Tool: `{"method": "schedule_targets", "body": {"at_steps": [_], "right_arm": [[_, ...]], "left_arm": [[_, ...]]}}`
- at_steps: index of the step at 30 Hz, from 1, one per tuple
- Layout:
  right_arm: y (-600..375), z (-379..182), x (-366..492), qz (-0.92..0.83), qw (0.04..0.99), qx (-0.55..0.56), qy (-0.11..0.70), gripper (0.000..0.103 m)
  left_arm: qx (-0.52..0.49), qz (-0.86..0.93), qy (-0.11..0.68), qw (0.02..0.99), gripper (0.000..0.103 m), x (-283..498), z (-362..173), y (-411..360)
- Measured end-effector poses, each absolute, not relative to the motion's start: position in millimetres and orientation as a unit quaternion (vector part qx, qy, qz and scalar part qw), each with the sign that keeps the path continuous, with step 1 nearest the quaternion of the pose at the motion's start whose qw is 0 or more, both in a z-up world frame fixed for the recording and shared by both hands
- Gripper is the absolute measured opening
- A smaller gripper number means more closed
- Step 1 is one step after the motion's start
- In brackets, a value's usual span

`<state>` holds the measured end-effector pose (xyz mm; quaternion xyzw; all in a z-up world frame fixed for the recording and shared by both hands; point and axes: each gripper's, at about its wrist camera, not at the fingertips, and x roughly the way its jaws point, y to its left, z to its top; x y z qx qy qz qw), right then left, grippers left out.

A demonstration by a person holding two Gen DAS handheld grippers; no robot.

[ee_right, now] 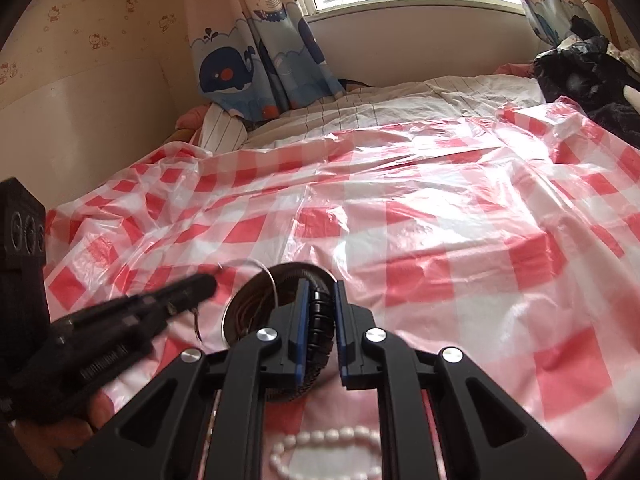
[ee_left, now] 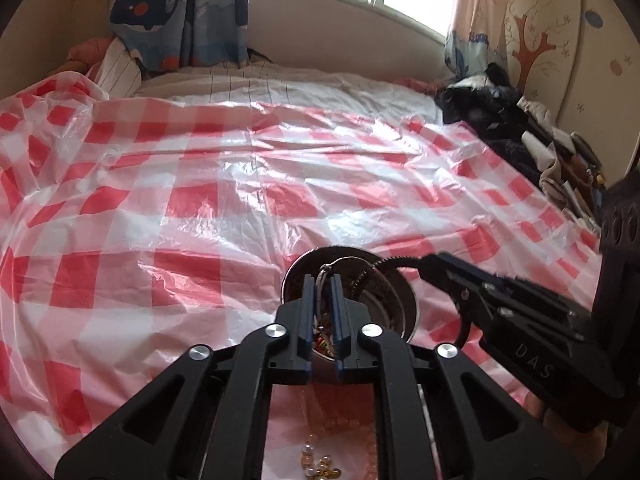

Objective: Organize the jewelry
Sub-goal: 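Carry the silver bangle to the tin with the left gripper while the right carries the black bracelet, then open both grippers over the tin to drop the bangle and black bracelet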

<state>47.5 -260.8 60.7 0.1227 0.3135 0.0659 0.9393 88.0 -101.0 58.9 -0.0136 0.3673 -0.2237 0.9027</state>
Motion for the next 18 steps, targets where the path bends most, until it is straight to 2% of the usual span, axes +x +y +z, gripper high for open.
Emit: {"method": "schedule_targets", "body": {"at_steps": [1,6,8,10,18], "right_arm": [[-257,59,56,0.071,0.937,0.116,0.321,0.013],[-238,43,85,0.069,0.923,0.06,0.373,0.013],[-243,46,81,0.062,0.925,0.062,0.369,0.014],[-253,53,69,0.052,0.929,0.069,0.359,0.021],[-290,55,7,0.044,0.926,0.108,0.359,0.021]], "left_arm": [[-0.007,-0.221,0.372,0.901,0.023,89,55,-102],[-0.003,-0.212,0.373,0.903,0.04,80,51,-92],[-0.005,-0.211,0.373,0.904,0.041,74,51,-86],[-0.005,-0.207,0.377,0.903,0.042,65,51,-79],[0.006,-0.192,0.39,0.9,0.042,40,39,-65]]}}
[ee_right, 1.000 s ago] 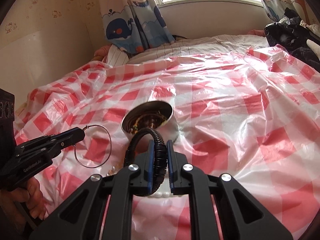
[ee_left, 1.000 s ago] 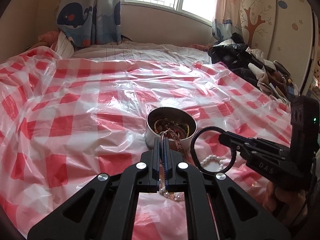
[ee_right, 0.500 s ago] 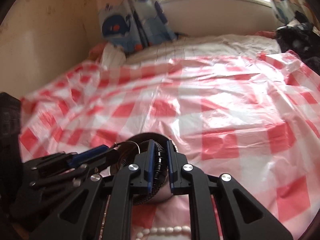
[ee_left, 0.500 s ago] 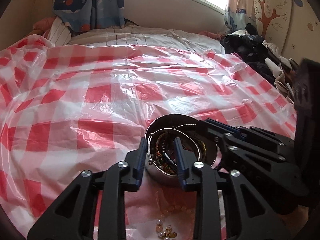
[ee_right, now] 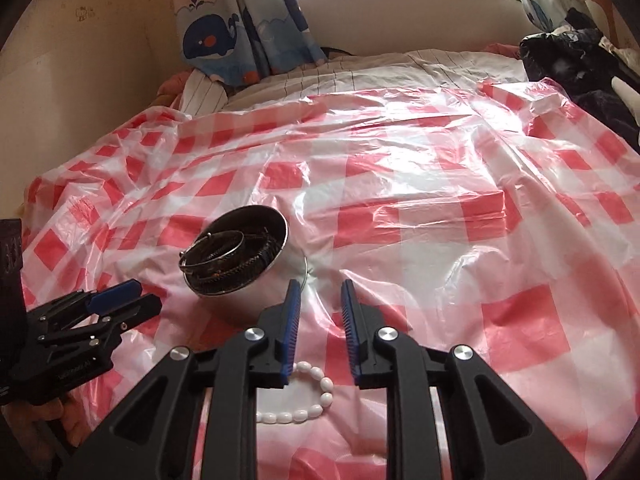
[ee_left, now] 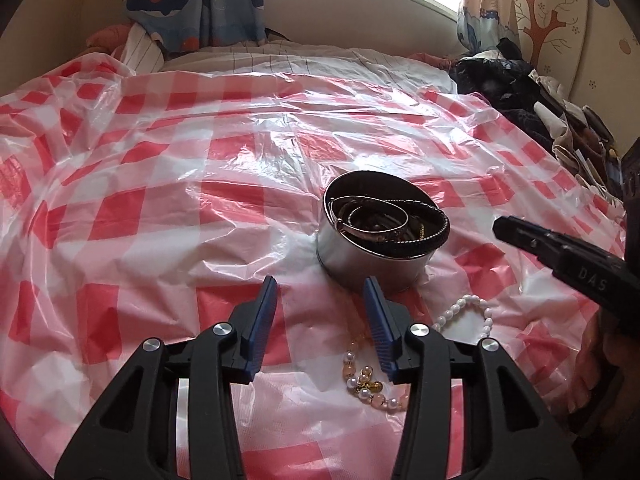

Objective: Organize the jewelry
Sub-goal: 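Open both grippers over the tin to drop the bangle and black bracelet, then grasp the pearl-and-gold strand with the left gripper while the right grasps the white pearl bracelet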

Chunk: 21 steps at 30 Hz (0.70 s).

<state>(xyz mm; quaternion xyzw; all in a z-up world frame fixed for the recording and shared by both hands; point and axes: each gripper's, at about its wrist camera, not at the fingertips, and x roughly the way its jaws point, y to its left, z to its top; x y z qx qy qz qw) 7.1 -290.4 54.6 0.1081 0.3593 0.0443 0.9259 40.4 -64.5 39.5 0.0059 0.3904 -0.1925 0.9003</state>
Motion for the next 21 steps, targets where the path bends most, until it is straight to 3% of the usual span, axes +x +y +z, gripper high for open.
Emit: {"method": "schedule_targets", "body": {"at_steps": [5,10,17,21], "right_arm": [[-244,77,25,0.116,0.931,0.053,0.343,0.026],[-204,44,65,0.088,0.92,-0.039,0.38,0.027],[-248,63,37,0.076,0.929,0.033,0.362,0.027],[-276,49,11,0.06,0.91,0.054,0.406,0.028]], "left_arm": [[0.018,-0.194,0.395,0.898,0.043,36,39,-64],[0.032,-0.198,0.414,0.888,0.044,34,29,-65],[0.074,-0.226,0.433,0.869,0.045,31,22,-79],[0.105,-0.233,0.449,0.856,0.045,29,12,-90]]}}
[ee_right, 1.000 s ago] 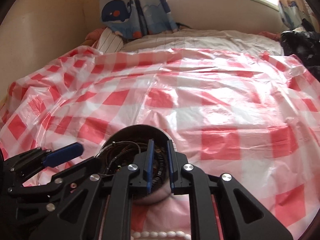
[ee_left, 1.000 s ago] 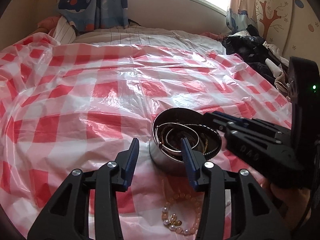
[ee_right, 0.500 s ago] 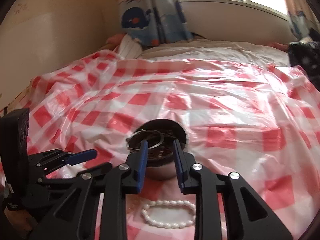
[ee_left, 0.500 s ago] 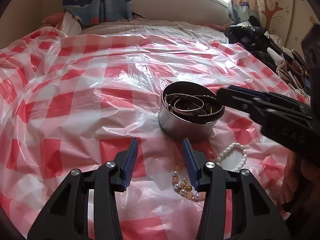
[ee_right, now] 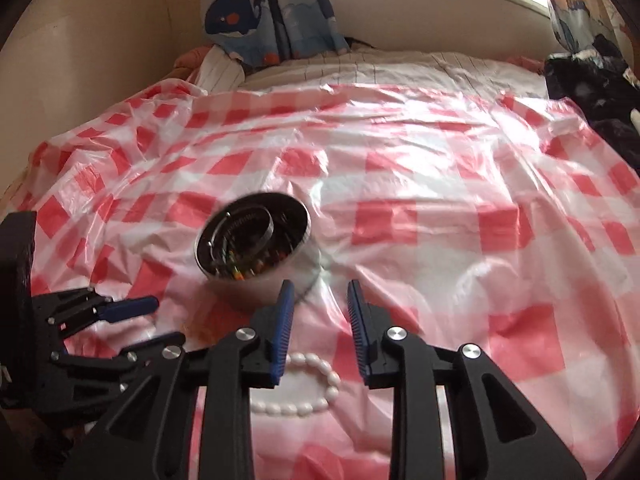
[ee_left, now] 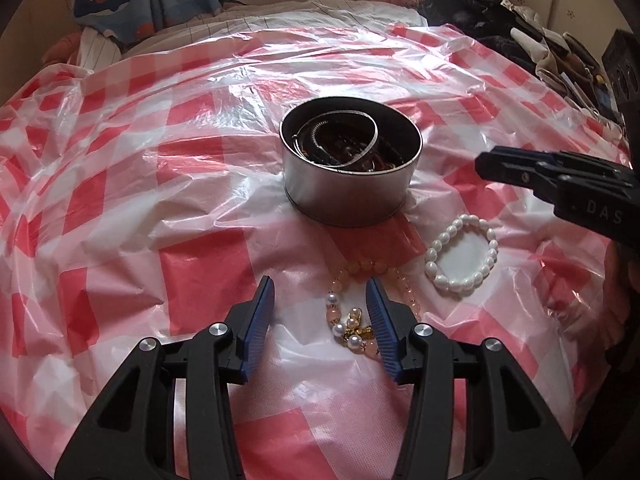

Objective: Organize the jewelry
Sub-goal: 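Grasp the pearl-and-gold strand with the left gripper while the right grasps the white pearl bracelet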

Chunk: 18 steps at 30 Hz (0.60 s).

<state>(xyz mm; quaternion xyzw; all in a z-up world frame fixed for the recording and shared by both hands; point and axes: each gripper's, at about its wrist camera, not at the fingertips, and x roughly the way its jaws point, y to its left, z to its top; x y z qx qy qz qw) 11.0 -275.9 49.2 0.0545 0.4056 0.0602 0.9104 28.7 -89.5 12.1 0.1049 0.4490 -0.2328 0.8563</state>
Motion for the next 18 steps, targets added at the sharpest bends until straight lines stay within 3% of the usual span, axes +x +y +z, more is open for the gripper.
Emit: {"method": "schedule_targets", "body": {"at_steps": [3,9,11,13,18], "right_arm": [[-285,34,7,0.06,0.894,0.078,0.438,0.028],[-266,12,9,0.064,0.872,0.029,0.484,0.028],[-260,10,6,0.065,0.873,0.008,0.484,0.026],[-254,10,3,0.083,0.872,0.0,0.482,0.009],[-255,26,-7,0.118,0.891,0.034,0.436,0.008]], "left_arm": [[0.119,-0.233,0.451,0.853,0.045,28,7,-94],[0.129,-0.231,0.445,0.855,0.012,24,7,-94],[0.137,-0.236,0.443,0.854,0.012,19,7,-96],[0.138,-0.236,0.439,0.856,0.009,15,10,-94],[0.094,-0.235,0.419,0.872,0.007,12,29,-75]]}}
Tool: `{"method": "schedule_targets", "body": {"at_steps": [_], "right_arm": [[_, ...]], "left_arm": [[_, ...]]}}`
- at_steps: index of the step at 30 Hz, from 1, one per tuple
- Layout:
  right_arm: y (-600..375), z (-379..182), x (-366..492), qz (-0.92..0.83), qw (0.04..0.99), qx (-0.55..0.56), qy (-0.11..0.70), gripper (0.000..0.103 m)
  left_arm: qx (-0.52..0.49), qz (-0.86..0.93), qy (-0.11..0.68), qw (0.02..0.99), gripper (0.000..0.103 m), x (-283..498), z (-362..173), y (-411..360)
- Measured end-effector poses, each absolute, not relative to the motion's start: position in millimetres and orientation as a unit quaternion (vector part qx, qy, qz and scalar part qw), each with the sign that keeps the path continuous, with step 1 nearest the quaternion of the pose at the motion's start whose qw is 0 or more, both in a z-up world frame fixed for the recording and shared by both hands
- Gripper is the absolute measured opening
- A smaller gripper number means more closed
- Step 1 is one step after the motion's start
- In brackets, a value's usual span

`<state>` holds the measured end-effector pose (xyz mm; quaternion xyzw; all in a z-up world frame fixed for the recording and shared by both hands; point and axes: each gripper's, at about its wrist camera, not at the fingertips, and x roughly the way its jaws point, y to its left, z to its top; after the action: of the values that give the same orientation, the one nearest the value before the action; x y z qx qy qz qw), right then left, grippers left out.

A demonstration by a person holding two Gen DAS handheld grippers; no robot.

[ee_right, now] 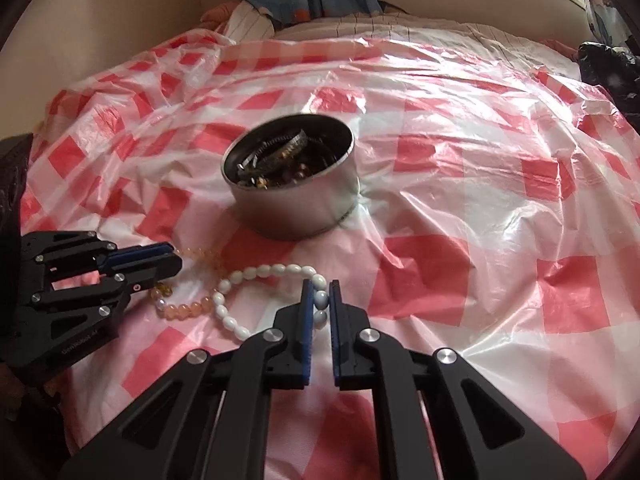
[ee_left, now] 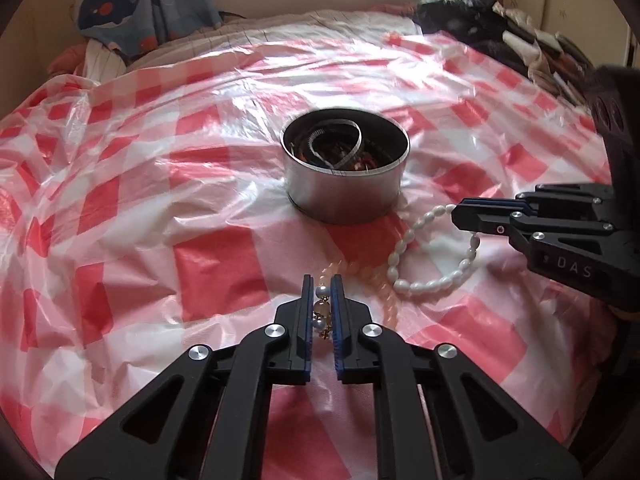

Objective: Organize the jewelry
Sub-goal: 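Grasp the pearl-and-gold strand with the left gripper while the right grasps the white pearl bracelet, then carry the pearl strand to the tin with the left gripper while the right carries the white pearl bracelet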

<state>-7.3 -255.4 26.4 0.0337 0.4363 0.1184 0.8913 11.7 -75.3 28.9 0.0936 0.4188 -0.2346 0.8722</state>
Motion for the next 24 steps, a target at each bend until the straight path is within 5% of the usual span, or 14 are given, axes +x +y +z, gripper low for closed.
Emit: {"method": "schedule_targets", "body": {"at_steps": [24], "right_arm": [[-283,85,-19,0.183,0.926,0.174,0.28,0.008]], "left_arm": [[0.013,-0.266,0.353,0.897,0.007,20,85,-78]]}}
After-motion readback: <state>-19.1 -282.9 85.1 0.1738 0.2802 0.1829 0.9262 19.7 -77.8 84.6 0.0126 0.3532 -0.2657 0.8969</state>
